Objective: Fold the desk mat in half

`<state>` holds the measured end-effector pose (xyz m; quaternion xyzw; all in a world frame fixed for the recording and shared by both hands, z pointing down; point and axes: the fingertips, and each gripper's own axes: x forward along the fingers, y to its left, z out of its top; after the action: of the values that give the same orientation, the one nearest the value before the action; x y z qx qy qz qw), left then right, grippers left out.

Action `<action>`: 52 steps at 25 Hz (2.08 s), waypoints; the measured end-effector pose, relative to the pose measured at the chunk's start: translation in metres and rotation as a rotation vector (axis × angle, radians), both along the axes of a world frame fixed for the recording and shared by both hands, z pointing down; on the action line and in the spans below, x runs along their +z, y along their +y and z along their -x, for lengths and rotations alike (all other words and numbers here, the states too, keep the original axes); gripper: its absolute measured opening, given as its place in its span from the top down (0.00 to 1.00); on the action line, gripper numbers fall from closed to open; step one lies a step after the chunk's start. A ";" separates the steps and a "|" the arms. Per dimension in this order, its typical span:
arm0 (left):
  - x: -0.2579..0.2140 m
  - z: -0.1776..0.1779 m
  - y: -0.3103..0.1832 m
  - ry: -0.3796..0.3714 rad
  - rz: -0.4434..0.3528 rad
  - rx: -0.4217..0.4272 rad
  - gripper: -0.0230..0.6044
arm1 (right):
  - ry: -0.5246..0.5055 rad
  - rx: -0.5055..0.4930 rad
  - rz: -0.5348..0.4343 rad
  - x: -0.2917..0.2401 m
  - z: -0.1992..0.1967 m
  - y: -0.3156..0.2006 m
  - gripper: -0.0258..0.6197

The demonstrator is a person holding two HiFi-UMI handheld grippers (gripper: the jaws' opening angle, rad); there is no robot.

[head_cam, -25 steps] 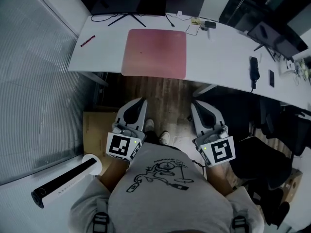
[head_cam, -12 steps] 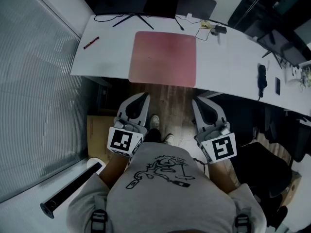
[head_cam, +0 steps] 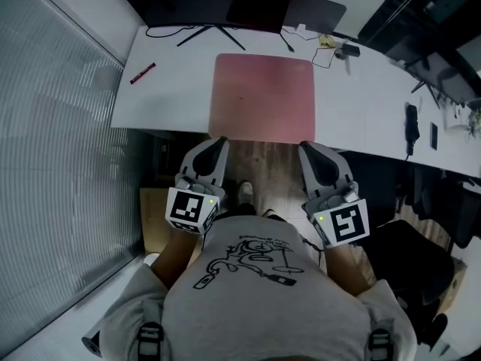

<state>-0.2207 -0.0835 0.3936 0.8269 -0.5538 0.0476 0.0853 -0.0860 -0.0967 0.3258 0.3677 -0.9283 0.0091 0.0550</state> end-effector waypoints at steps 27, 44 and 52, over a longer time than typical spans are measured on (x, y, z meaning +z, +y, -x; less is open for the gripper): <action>0.296 0.098 -0.068 0.149 0.560 -0.150 0.74 | 0.085 0.019 0.009 0.029 0.033 -0.067 0.95; 0.393 0.101 -0.068 0.673 0.801 -0.209 0.62 | 0.066 0.057 0.017 0.033 0.036 -0.058 0.95; 0.389 0.111 -0.072 0.666 0.770 -0.280 0.88 | 0.071 0.087 0.030 0.037 0.024 -0.052 0.95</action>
<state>-0.3312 -0.1554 0.7828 0.6243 -0.5442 -0.0297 0.5597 -0.1098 -0.1490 0.3629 0.4068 -0.9087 0.0123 0.0928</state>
